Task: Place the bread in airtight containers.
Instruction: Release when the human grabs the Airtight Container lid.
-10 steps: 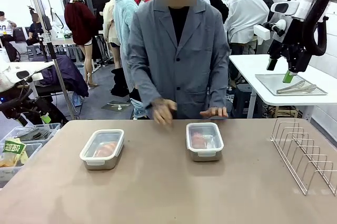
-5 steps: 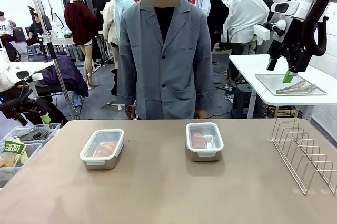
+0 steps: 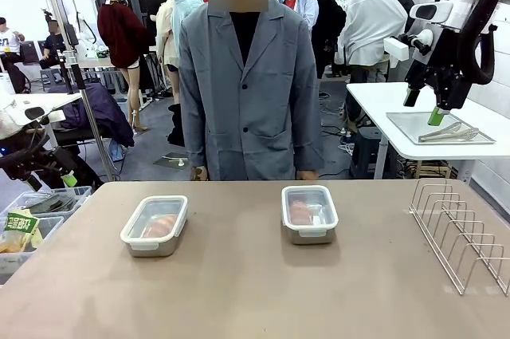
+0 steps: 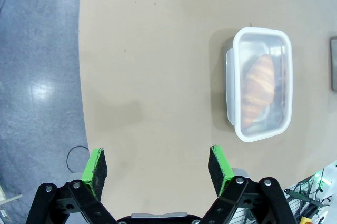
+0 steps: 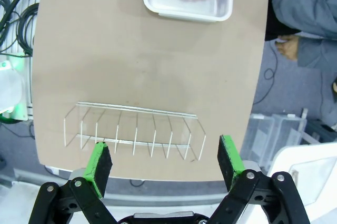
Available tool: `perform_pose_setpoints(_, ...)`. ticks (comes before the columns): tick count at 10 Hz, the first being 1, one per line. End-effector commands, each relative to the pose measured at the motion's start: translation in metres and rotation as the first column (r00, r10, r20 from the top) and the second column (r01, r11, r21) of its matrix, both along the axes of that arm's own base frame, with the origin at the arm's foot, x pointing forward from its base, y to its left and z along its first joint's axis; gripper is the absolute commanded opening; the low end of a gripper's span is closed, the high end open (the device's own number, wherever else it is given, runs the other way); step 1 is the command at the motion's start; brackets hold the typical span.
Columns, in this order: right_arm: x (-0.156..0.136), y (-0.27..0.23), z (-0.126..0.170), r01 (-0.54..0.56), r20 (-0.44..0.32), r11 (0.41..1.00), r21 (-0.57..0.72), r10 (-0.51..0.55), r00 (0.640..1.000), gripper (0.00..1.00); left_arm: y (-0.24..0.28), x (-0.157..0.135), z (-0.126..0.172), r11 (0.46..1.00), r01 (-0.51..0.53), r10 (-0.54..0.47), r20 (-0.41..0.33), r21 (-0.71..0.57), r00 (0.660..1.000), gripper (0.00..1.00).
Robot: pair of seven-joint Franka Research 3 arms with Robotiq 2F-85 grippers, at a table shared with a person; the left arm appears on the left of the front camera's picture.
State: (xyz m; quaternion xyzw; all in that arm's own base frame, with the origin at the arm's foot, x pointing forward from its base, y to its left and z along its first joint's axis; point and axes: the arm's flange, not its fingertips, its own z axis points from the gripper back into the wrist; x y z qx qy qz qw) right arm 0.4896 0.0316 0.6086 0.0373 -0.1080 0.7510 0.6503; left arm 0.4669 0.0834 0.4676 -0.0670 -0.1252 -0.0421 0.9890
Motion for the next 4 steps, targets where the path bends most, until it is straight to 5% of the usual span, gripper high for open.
perform_pose_setpoints(1,0.0022,0.0004,0.0036,-0.007,-0.015,1.0,0.007,0.007,1.0,1.0,0.0006,-0.0011,0.0008,1.0,-0.011,0.011,-0.005,0.022,1.0,1.0)
perform_pose_setpoints(4,0.0022,0.0004,0.0036,-0.007,-0.015,1.0,0.007,0.007,1.0,1.0,0.0006,-0.0011,0.0008,1.0,-0.011,0.011,-0.005,0.022,1.0,1.0)
